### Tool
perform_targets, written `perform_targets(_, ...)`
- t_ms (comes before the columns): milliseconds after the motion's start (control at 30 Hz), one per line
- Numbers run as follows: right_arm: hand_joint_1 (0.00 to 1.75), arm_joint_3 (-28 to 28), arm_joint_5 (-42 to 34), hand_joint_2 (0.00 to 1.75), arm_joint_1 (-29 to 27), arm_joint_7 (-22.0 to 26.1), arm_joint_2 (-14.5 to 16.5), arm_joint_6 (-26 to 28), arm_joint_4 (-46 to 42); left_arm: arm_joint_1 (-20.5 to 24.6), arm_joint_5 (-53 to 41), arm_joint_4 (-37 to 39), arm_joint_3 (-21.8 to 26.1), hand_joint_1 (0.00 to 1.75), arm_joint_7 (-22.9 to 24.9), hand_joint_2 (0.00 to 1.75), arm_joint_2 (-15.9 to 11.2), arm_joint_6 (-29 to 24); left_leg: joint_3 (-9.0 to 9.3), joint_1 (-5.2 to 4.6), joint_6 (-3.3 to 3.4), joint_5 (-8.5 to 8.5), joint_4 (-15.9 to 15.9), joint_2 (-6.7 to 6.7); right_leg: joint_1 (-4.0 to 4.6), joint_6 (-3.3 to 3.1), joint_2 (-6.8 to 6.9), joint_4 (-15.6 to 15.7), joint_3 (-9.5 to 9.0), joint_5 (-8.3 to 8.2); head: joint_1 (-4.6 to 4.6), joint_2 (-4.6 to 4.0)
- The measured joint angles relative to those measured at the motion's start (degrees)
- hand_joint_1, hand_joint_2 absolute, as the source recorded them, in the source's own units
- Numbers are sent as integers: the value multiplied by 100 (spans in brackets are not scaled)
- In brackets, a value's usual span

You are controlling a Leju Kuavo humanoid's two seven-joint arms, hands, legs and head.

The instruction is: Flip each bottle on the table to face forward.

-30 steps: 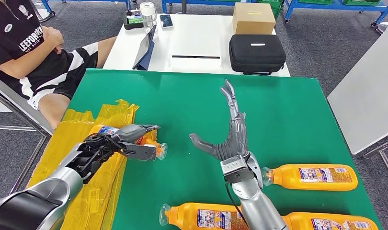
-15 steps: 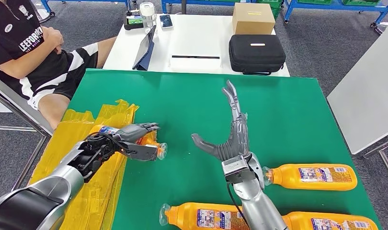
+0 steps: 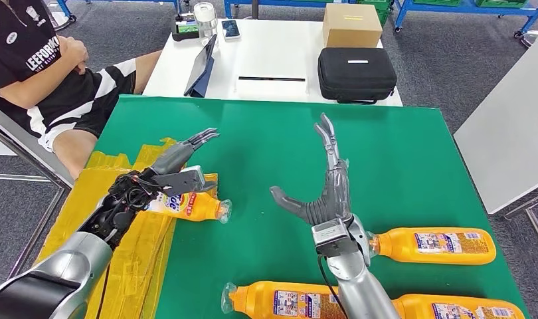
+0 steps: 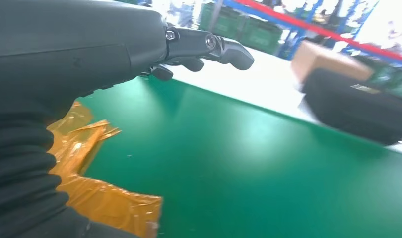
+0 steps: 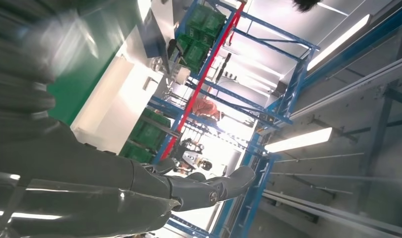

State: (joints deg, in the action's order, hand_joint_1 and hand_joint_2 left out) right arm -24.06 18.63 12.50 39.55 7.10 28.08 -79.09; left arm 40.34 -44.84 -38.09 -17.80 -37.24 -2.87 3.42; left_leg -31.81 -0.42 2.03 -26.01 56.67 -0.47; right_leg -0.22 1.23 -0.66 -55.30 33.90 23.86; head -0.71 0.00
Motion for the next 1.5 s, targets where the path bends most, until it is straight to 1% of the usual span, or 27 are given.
perform_targets(100,0,21,21,175,-22,-29,0,-29,-20,-74,177,-447,114,0,-156,175,-75,472,-3,0,0,0,0,0,0,0,0,0,2,0,-1,0)
perform_targets(167,0,28,33,175,-24,-44,0,-62,-27,-148,495,-746,160,0,-235,175,-137,749,-2,0,0,0,0,2,0,0,0,0,2,0,-1,0)
perform_targets(267,0,61,74,175,-24,-66,0,-75,-31,-325,1325,-1294,165,0,-273,175,-271,1096,-2,1,0,0,0,2,1,0,0,0,2,0,-1,0)
perform_targets(333,0,97,194,175,-23,-115,-2,-8,-32,-461,2003,-1685,156,0,-285,175,-367,1234,-2,1,0,0,0,2,1,0,0,0,2,0,-1,0)
perform_targets(433,0,144,670,175,-15,-430,-29,141,-45,-676,2744,-2166,160,0,-294,175,-470,1317,-2,1,0,0,0,2,0,0,0,0,2,0,-1,0)
perform_targets(500,0,164,1407,175,1,-940,-95,177,-58,-808,2997,-2403,195,0,-296,175,-501,1352,-2,0,0,0,0,0,0,0,0,0,2,0,0,0)
perform_targets(567,0,207,2677,175,22,-1709,-210,131,-91,-923,3093,-2563,277,0,-297,175,-497,1374,0,-2,0,0,0,-2,0,0,0,1,2,0,0,0)
perform_targets(633,0,308,4019,175,27,-2442,-348,-84,-202,-1032,3051,-2648,391,0,-297,175,-458,1365,0,-5,0,0,0,-3,-1,0,1,2,2,0,0,0)
perform_targets(667,0,369,4465,175,25,-2691,-418,-254,-286,-1085,3030,-2680,449,0,-297,175,-428,1364,0,-7,0,0,0,-2,-2,0,1,2,1,0,0,0)
perform_targets(733,0,473,4830,175,22,-2951,-560,-668,-465,-1186,3083,-2750,555,0,-297,175,-364,1434,0,-8,1,0,1,-1,-3,0,0,3,1,0,-1,0)
perform_targets(833,0,609,4947,175,19,-3116,-780,-1190,-690,-1311,3264,-2878,683,0,-297,175,-258,1597,-1,-9,1,-1,2,-3,-4,1,1,3,2,0,-1,0)
perform_targets(933,0,736,4989,175,24,-3175,-990,-1476,-826,-1397,3391,-2993,755,0,-297,175,-168,1720,-2,-9,3,-2,2,-1,-5,1,1,4,3,0,-3,0)
perform_targets(1033,0,905,4860,175,47,-3140,-1277,-1796,-896,-1468,3431,-3104,773,0,-298,175,-85,1774,-3,-9,3,-3,2,-5,-6,1,3,5,2,0,-2,0)
perform_targets(1133,0,1112,4607,175,78,-2959,-1568,-2078,-962,-1534,3422,-3180,773,0,-299,175,-25,1775,-2,-9,3,-3,2,-4,-6,1,4,6,2,0,-2,0)
perform_targets(1267,0,1367,4139,175,-7,-2551,-1913,-2507,-1072,-1554,3415,-3190,767,0,-300,175,2,1718,-1,-8,3,-3,3,-4,-6,1,3,6,2,0,-3,0)
perform_targets(1367,0,1527,3906,175,-79,-2364,-2096,-2645,-1115,-1588,3430,-3204,765,0,-300,175,2,1695,-2,-7,3,-3,3,-3,-5,1,3,6,2,0,-2,0)
perform_targets(1500,0,1633,3815,175,-131,-2283,-2241,-2675,-1131,-1616,3433,-3231,762,0,-299,175,3,1685,-1,-6,3,-3,2,0,-4,1,2,6,3,0,-3,0)
